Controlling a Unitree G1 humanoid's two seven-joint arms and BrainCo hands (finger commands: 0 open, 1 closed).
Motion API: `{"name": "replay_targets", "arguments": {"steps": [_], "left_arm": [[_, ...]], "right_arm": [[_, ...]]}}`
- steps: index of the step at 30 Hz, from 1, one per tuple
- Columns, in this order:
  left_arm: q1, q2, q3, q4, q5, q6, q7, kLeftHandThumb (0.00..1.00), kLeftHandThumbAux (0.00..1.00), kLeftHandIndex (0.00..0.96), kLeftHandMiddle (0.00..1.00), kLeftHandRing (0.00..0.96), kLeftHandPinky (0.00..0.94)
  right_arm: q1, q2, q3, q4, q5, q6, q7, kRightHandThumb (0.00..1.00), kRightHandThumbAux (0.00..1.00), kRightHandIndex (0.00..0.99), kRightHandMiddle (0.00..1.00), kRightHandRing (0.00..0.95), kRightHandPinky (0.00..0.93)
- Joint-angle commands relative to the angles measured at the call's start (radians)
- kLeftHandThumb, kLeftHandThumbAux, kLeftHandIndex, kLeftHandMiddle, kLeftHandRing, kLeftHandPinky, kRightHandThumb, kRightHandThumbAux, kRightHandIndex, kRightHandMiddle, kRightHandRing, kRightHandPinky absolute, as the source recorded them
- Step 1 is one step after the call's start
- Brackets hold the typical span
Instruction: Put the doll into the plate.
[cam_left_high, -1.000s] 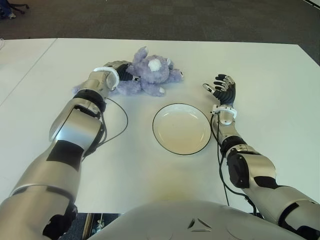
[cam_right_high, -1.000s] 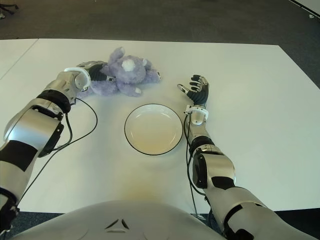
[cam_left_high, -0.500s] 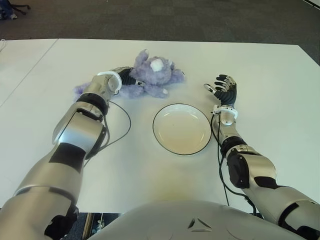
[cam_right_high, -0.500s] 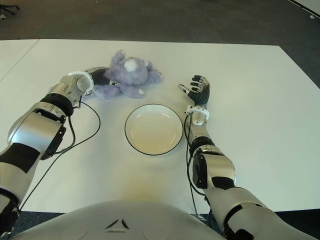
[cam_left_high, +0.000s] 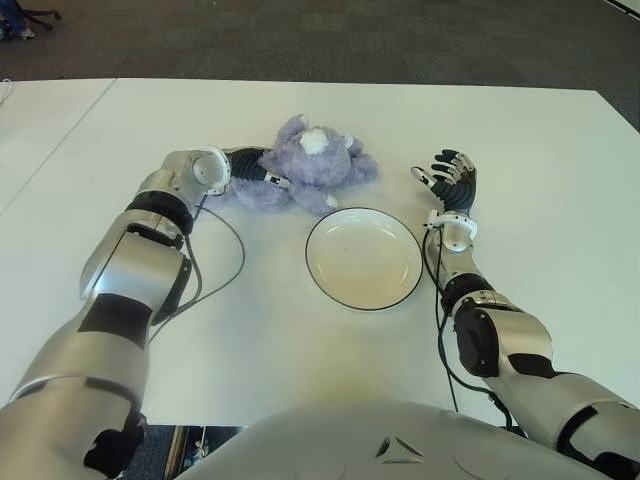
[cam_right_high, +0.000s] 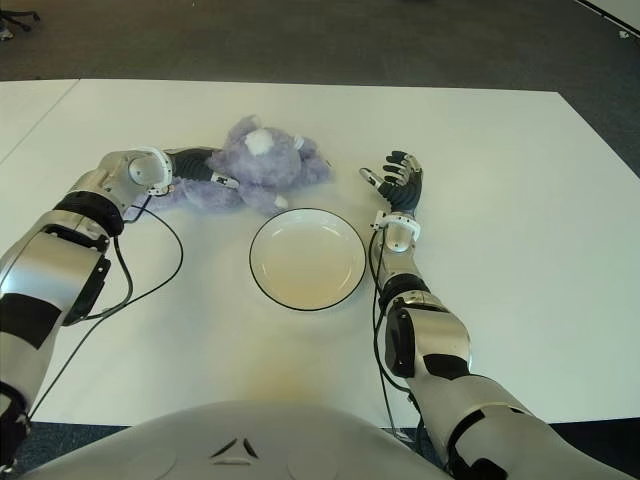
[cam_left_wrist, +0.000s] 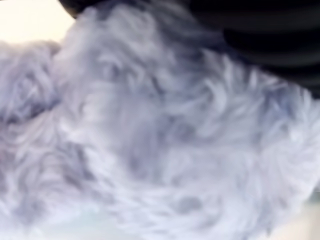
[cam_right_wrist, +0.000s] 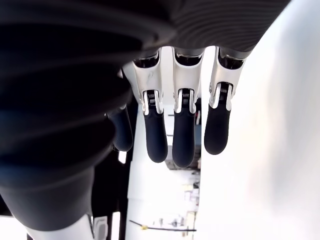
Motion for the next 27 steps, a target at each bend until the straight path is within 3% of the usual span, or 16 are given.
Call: {"name": "replay_targets", "arguments": {"steps": [1,7,8,9,10,11,13,14,20,24,27], "left_arm": [[0.176,-0.03,-0.066,0.019,0.007,-0.108,-0.176,0.005,0.322,0.0,0.0,0.0,0.0],[0.215,-0.022,-0.07,-0.006,-0.021,-0.197,-0.16,0.045,0.38,0.0,0.0,0.0,0.0],[0.222,-0.02,-0.067,-0.01,-0.026,-0.208,-0.148,0.132,0.461,0.025,0.026,0.073,0.129],[0.231,-0.018,-0.063,-0.014,-0.031,-0.214,-0.124,0.147,0.474,0.03,0.031,0.085,0.151],[0.236,-0.017,-0.061,-0.018,-0.035,-0.217,-0.108,0.294,0.495,0.164,0.247,0.338,0.413],[0.244,-0.017,-0.058,-0.023,-0.037,-0.213,-0.071,0.333,0.499,0.199,0.302,0.404,0.481],[0.254,-0.017,-0.055,-0.03,-0.037,-0.203,-0.011,0.656,0.662,0.399,0.534,0.592,0.696],[0.258,-0.018,-0.056,-0.032,-0.037,-0.197,0.012,0.693,0.678,0.422,0.606,0.651,0.745],[0.275,-0.032,-0.082,-0.037,0.017,-0.09,0.295,0.719,0.684,0.438,0.724,0.739,0.752],[0.274,-0.075,-0.085,0.039,0.022,0.073,0.476,0.733,0.688,0.442,0.759,0.76,0.796],[0.277,-0.097,-0.075,0.051,-0.002,0.13,0.542,0.737,0.689,0.443,0.778,0.776,0.825]], "right_arm": [[0.228,0.059,-0.009,0.132,0.018,0.073,0.01,0.0,0.872,0.295,0.336,0.351,0.355],[0.224,0.057,-0.002,0.132,0.01,0.08,-0.001,0.0,0.869,0.295,0.331,0.338,0.319],[0.223,0.057,-0.001,0.132,0.009,0.081,-0.003,0.0,0.868,0.296,0.329,0.335,0.319],[0.223,0.057,-0.001,0.132,0.009,0.082,-0.004,0.0,0.867,0.296,0.329,0.335,0.32],[0.223,0.057,-0.001,0.132,0.009,0.083,-0.004,0.0,0.866,0.298,0.33,0.335,0.323],[0.222,0.057,-0.003,0.132,0.011,0.084,-0.003,0.0,0.865,0.299,0.33,0.335,0.324],[0.22,0.057,-0.005,0.132,0.013,0.085,-0.001,0.0,0.863,0.302,0.334,0.337,0.33],[0.219,0.057,-0.005,0.132,0.014,0.085,-0.001,0.0,0.863,0.303,0.336,0.338,0.331],[0.219,0.058,-0.004,0.132,0.012,0.085,-0.001,0.0,0.856,0.299,0.339,0.342,0.334],[0.219,0.059,-0.006,0.132,0.014,0.083,0.0,0.0,0.859,0.299,0.34,0.345,0.335],[0.219,0.06,-0.007,0.132,0.016,0.084,0.0,0.0,0.863,0.302,0.341,0.345,0.329]]}}
